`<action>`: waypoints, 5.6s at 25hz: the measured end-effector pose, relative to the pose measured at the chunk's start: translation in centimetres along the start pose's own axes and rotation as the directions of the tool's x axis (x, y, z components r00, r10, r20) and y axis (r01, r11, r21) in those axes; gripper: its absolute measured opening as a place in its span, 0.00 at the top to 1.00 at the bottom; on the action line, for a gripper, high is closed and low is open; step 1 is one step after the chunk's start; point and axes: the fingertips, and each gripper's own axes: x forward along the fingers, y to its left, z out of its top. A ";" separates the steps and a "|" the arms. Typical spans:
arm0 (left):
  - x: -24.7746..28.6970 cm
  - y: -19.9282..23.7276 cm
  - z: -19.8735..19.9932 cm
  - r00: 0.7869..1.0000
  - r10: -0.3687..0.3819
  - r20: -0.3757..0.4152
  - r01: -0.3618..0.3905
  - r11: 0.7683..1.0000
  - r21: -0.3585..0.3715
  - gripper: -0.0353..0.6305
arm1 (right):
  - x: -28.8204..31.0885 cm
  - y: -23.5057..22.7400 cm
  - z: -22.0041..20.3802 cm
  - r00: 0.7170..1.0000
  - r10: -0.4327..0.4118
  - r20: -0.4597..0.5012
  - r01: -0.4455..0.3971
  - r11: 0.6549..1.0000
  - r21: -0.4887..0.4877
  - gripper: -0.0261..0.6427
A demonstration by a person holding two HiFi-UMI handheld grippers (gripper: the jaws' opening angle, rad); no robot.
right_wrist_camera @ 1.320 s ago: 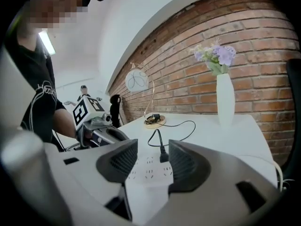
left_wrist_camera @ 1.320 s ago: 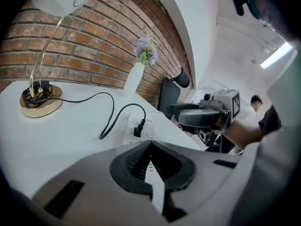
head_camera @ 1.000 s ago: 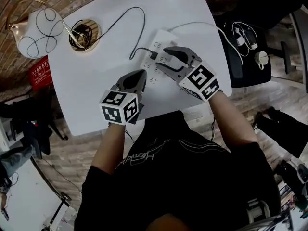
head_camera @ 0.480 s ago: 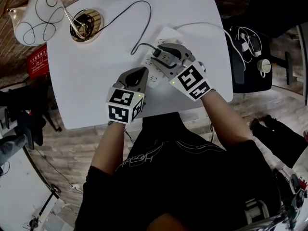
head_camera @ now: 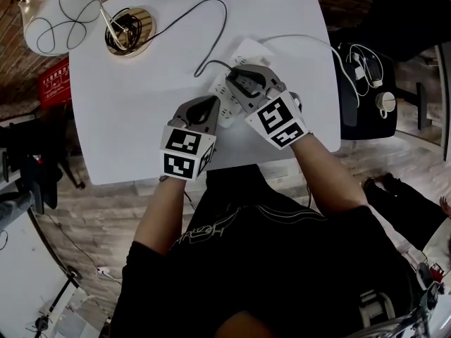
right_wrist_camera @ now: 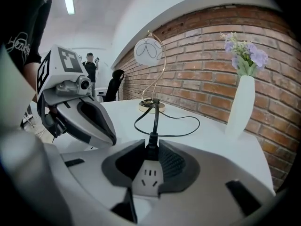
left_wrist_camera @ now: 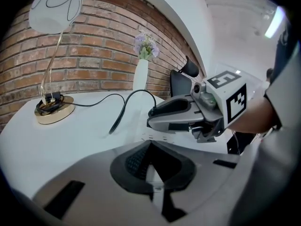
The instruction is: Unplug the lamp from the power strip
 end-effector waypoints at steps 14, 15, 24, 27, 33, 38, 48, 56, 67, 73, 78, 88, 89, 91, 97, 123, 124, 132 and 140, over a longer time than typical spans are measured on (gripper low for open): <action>-0.1 0.2 0.0 1.000 0.019 0.015 -0.019 1.000 0.020 0.94 | -0.1 -0.9 -0.4 0.997 0.070 0.017 -0.072 0.957 0.281 0.86; -0.1 0.3 0.0 1.000 0.018 0.013 -0.018 1.000 0.021 0.94 | 0.0 -0.9 -0.4 0.998 0.066 0.017 -0.069 0.953 0.295 0.86; 0.0 0.2 0.1 1.000 0.028 0.006 -0.028 0.999 0.018 0.94 | -0.2 -0.1 0.2 0.998 -0.057 -0.028 0.057 0.998 -0.003 0.87; 0.1 0.3 0.1 0.999 0.033 -0.004 -0.033 0.999 0.026 0.94 | -0.2 0.0 0.2 0.998 -0.056 -0.025 0.056 0.998 -0.018 0.87; 0.0 0.3 -0.1 1.000 0.026 -0.014 -0.026 0.999 0.037 0.95 | -0.3 -0.9 -0.2 0.999 0.028 0.036 -0.036 0.962 0.271 0.87; -0.1 0.3 -0.1 1.000 0.022 -0.011 -0.022 1.000 0.016 0.95 | -0.4 -0.9 0.0 0.999 0.011 0.033 -0.020 0.965 0.262 0.87; 0.0 0.2 -0.1 0.998 0.054 -0.010 -0.054 0.998 0.043 0.95 | -0.5 0.1 0.4 0.998 -0.065 -0.019 0.065 0.997 -0.044 0.87; -0.1 0.3 -0.2 0.999 0.037 -0.017 -0.036 0.999 0.036 0.95 | -0.5 -1.0 0.0 0.998 0.030 0.050 -0.045 0.944 0.327 0.87; -0.1 0.3 -0.2 0.999 0.048 -0.014 -0.048 0.998 0.035 0.95 | -0.5 -0.4 0.3 1.000 0.004 0.015 -0.006 0.987 0.160 0.87; 0.1 0.3 -0.2 0.999 0.040 -0.012 -0.039 0.999 0.020 0.95 | -0.7 -1.0 0.3 0.998 0.037 0.055 -0.053 0.946 0.319 0.87; 0.0 0.3 -0.1 0.999 0.051 -0.014 -0.050 0.998 0.032 0.94 | -0.8 -0.2 1.3 1.000 -0.018 0.010 0.017 0.996 0.089 0.87; 0.0 0.5 -0.1 0.998 0.055 -0.007 -0.055 0.998 0.021 0.94 | -2.7 -3.6 3.5 0.991 -0.024 0.132 -0.010 0.967 0.255 0.87; 0.1 0.5 -0.1 0.998 0.056 -0.009 -0.056 0.998 0.019 0.95 | -2.9 -3.8 3.5 0.992 -0.017 0.128 -0.016 0.968 0.252 0.87; 0.2 0.4 -0.2 0.998 0.054 -0.013 -0.054 0.998 0.021 0.94 | -3.2 -3.7 3.5 0.992 0.006 0.127 -0.040 0.962 0.272 0.87; -0.8 0.4 -0.2 0.999 0.032 0.011 -0.031 0.998 -0.059 0.94 | -4.4 -2.5 4.1 0.985 0.068 0.156 -0.115 0.941 0.319 0.86; -18.2 -7.3 10.1 0.924 0.042 0.379 0.026 0.985 -0.173 0.94 | -18.4 2.1 10.0 0.939 0.127 0.321 -0.262 0.869 0.420 0.86; -18.3 -7.5 10.3 0.923 0.043 0.383 0.026 0.985 -0.172 0.94 | -18.6 2.1 10.0 0.938 0.126 0.323 -0.262 0.867 0.423 0.86; -18.6 -8.0 10.7 0.920 0.047 0.388 0.016 0.987 -0.159 0.94 | -19.0 2.4 9.7 0.942 0.126 0.310 -0.251 0.879 0.406 0.86; -18.4 -8.0 10.9 0.919 0.039 0.391 0.023 0.988 -0.153 0.94 | -19.3 2.0 10.1 0.942 0.100 0.320 -0.231 0.886 0.401 0.86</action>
